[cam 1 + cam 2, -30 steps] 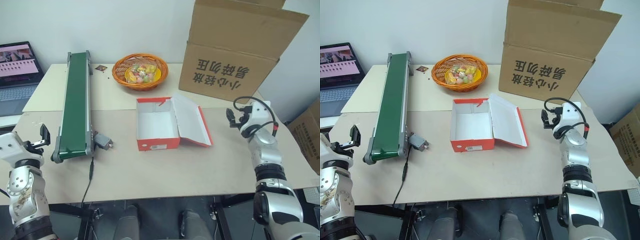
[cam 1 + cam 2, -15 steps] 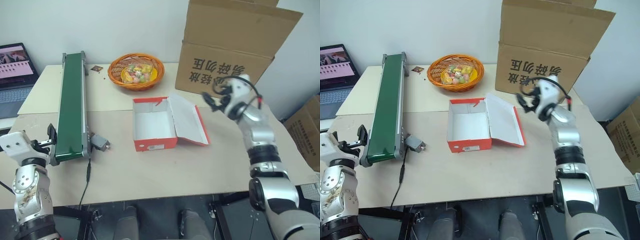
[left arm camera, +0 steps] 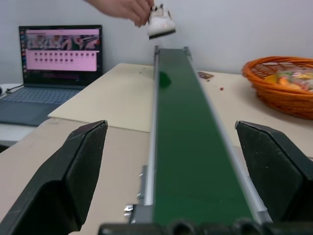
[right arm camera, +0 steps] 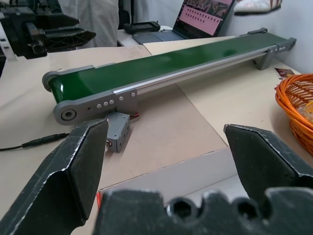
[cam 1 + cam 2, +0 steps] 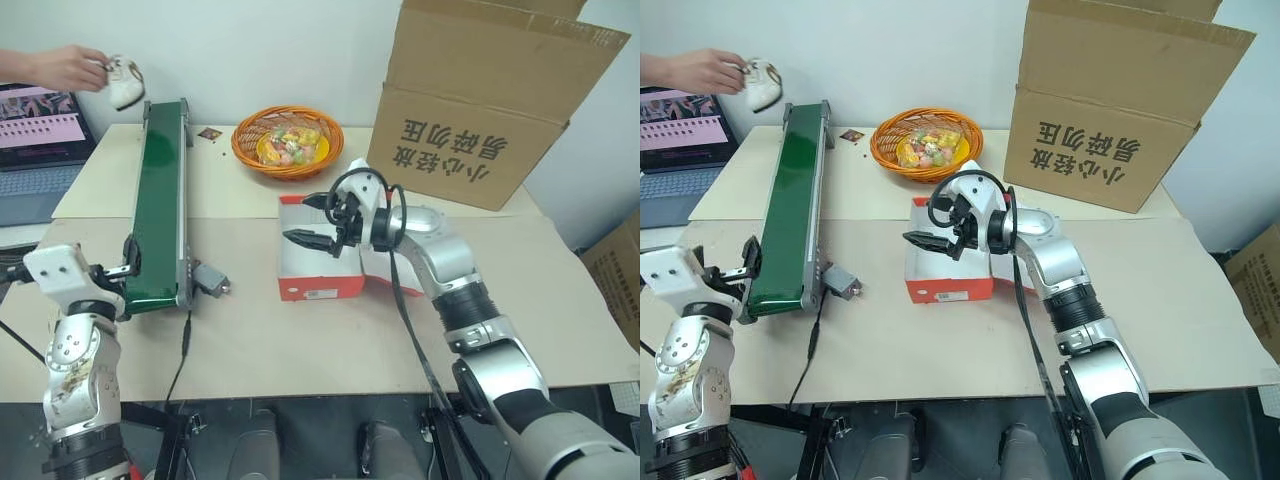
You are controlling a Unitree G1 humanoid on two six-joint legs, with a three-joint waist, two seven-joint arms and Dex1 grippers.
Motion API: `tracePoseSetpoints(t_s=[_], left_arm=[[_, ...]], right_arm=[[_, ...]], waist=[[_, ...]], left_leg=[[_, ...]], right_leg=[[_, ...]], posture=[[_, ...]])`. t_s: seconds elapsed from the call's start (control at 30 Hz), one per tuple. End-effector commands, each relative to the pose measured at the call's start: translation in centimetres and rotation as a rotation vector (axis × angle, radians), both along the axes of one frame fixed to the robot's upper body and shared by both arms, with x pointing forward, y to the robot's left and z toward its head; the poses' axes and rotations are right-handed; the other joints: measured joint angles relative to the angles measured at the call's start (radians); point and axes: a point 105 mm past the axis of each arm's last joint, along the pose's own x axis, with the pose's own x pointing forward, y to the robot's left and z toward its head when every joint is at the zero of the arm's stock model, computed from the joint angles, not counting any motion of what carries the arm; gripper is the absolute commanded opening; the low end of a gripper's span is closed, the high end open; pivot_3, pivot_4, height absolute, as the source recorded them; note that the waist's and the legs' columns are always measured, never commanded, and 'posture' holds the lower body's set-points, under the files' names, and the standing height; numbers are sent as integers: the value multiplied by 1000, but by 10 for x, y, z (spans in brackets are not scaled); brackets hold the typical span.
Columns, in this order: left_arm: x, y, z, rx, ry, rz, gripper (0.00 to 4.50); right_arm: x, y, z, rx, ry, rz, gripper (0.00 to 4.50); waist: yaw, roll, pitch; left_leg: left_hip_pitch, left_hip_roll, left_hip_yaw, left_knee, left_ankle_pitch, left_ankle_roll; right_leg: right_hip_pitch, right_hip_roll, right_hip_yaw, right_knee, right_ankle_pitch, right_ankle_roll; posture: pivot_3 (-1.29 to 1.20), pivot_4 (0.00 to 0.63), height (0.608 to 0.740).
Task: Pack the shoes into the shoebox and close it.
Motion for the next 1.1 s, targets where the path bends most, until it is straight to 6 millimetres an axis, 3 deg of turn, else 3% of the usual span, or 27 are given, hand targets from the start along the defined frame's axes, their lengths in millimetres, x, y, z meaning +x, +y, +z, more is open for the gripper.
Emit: tracePoseSetpoints(t_s=[0.03, 0.23, 0.63, 0.87, 1.1], left_arm=[[6, -20, 11, 23, 55, -66, 4500], [12, -33, 26, 24, 108, -83, 4500], [16, -37, -5, -22, 315, -67, 4500], [18, -27, 3, -38, 365, -35, 4500], [16, -3, 16, -25, 394, 45, 4500]], right_arm=[[4, 9, 21, 41, -48, -32, 4433], [4, 24, 20, 70, -28, -70, 4433], [7, 23, 5, 101, 26, -135, 4433], [7, 20, 3, 105, 22, -164, 4433], [6, 18, 2, 113, 27, -183, 4433]], waist=[[-1, 0, 0], [-2, 0, 0], [-1, 0, 0], [-3, 0, 0], [-3, 0, 0]], left_leg=[[0, 0, 0, 0, 0, 0], [0, 2, 0, 0, 0, 0], [0, 2, 0, 0, 0, 0], [0, 2, 0, 0, 0, 0], [0, 2, 0, 0, 0, 0]], right_leg=[[0, 1, 0, 1, 0, 0], [0, 2, 0, 0, 0, 0], [0, 2, 0, -1, 0, 0], [0, 3, 0, 0, 0, 0], [0, 3, 0, 0, 0, 0]], posture=[[0, 150, 720], [0, 150, 720], [0, 150, 720], [0, 150, 720], [0, 150, 720]])
